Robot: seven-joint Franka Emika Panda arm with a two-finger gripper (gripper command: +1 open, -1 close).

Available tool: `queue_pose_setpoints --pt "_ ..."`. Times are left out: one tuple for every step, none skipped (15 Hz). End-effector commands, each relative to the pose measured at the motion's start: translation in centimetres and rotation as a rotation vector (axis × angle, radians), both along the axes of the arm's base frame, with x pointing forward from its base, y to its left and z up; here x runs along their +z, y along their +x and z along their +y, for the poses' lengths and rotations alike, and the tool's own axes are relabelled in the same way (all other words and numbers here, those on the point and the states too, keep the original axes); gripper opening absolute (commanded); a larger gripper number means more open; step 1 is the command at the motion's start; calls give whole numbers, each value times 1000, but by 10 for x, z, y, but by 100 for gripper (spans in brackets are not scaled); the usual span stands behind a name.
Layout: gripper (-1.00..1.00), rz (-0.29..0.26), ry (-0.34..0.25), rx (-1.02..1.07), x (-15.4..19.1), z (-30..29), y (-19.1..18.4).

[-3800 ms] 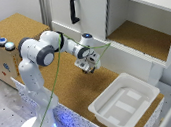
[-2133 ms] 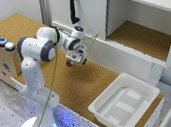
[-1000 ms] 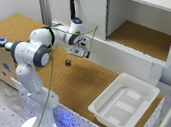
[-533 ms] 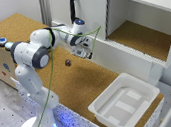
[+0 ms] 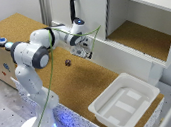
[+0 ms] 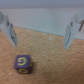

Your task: Slide left purple red block

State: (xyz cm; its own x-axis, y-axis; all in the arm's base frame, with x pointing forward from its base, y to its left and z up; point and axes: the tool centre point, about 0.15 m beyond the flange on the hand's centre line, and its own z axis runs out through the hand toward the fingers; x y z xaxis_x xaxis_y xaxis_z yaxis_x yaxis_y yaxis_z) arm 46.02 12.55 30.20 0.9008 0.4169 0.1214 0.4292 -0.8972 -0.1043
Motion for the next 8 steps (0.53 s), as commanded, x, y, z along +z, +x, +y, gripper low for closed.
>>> queue_pose_setpoints --pt "100 17 -71 45 -10 64 -40" --pt "100 39 -76 48 -19 63 -43" --pt "100 47 -96 48 -26 59 -44" --pt "100 45 -101 29 -29 53 -42" --pt "100 41 -106 7 -33 44 -39" --pt "100 44 -112 9 -38 39 -37" --pt "100 47 -115 6 -42 35 -36" --pt "100 50 -123 8 -47 32 -35"
